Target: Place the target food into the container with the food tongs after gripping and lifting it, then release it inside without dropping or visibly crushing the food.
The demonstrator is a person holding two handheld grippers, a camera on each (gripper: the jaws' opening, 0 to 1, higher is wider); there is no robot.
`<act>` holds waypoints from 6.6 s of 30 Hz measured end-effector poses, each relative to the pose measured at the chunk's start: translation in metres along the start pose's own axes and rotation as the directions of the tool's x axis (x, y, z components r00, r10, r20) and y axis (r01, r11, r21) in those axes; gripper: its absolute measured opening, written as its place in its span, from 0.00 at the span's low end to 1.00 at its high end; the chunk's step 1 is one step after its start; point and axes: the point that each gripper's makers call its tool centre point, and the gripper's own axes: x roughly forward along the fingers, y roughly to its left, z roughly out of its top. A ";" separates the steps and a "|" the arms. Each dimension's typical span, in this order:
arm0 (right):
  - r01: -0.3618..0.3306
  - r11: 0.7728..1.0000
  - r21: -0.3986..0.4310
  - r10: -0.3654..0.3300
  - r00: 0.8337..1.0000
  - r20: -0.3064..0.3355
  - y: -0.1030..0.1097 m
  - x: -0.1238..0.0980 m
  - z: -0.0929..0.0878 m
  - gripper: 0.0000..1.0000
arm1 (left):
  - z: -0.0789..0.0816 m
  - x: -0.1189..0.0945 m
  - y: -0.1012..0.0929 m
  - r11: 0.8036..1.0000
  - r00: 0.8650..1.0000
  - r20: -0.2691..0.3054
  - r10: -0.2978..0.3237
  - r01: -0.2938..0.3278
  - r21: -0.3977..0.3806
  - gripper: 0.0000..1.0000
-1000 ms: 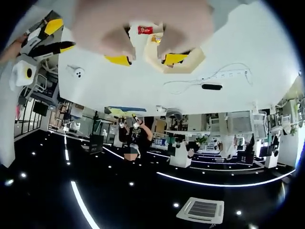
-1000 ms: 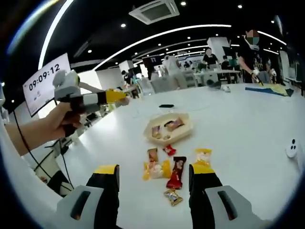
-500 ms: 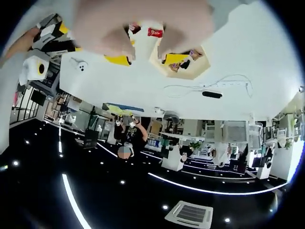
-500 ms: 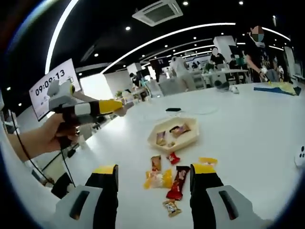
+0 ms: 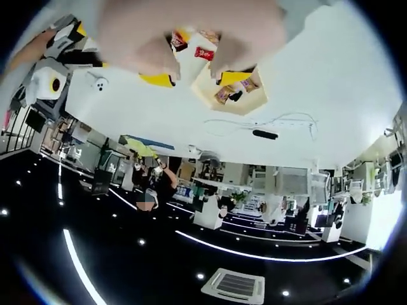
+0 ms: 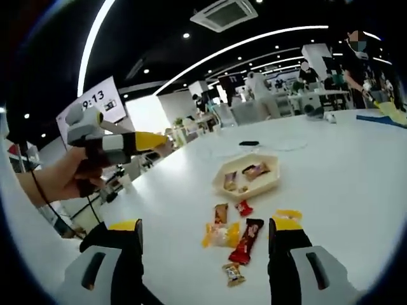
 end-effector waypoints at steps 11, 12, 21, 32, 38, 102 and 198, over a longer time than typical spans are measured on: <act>0.058 0.998 -0.005 -0.058 0.998 0.027 -0.033 -0.026 0.010 0.82 | -0.036 0.003 0.001 0.997 0.996 -0.052 0.078 -0.077 0.024 0.24; 0.093 0.996 -0.010 -0.093 0.995 0.030 -0.040 -0.033 0.012 0.81 | -0.042 0.006 0.002 0.997 0.995 -0.058 0.075 -0.073 0.032 0.24; 0.282 0.959 -0.002 -0.282 0.959 0.010 -0.051 -0.062 0.018 0.79 | -0.070 0.024 0.006 0.997 0.995 -0.094 0.039 -0.045 -0.065 0.24; 0.350 0.936 0.043 -0.349 0.937 -0.036 -0.029 -0.048 -0.012 0.71 | -0.122 0.040 0.029 0.954 0.952 -0.297 0.071 -0.152 -0.259 0.24; 0.248 0.968 0.029 -0.246 0.968 -0.051 -0.019 -0.021 -0.006 0.71 | -0.123 0.063 0.047 0.959 0.942 -0.309 0.134 -0.202 -0.200 0.24; 0.324 0.946 0.020 -0.320 0.941 -0.108 -0.070 -0.047 -0.012 0.66 | -0.128 0.120 0.056 0.955 0.937 -0.240 0.255 -0.204 0.217 0.24; 0.163 0.982 0.096 -0.148 0.978 -0.148 -0.008 0.038 -0.031 0.57 | -0.158 0.032 0.097 0.975 0.954 -0.269 0.135 -0.080 0.207 0.19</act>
